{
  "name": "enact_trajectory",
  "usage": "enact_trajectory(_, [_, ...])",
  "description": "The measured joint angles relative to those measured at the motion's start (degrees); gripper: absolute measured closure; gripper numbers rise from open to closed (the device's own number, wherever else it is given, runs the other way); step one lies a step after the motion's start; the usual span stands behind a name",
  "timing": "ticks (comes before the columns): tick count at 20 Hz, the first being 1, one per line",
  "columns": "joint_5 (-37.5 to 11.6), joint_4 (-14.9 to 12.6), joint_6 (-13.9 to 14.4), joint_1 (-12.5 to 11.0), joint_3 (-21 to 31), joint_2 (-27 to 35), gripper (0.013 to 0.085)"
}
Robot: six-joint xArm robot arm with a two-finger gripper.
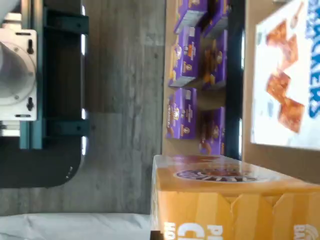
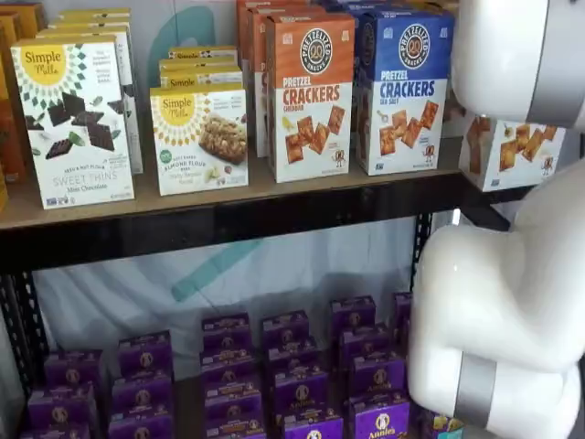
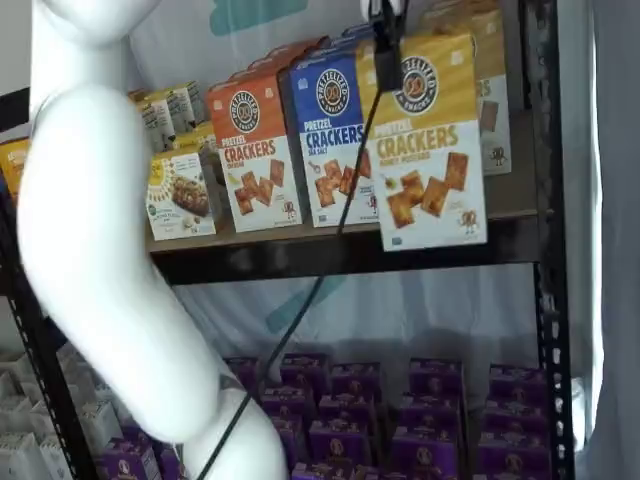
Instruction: Retrieve the yellow and white box located on the top shelf, the sixth one from the left
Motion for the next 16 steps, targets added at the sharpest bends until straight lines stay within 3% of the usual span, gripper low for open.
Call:
enact_trajectory(4, [2.1,-0.3,2.6,2.6,3.0,-3.3,0.0370])
enact_trajectory(16, [7.1,-1.0,15.3,15.3,8.0,-9.0,0.0370])
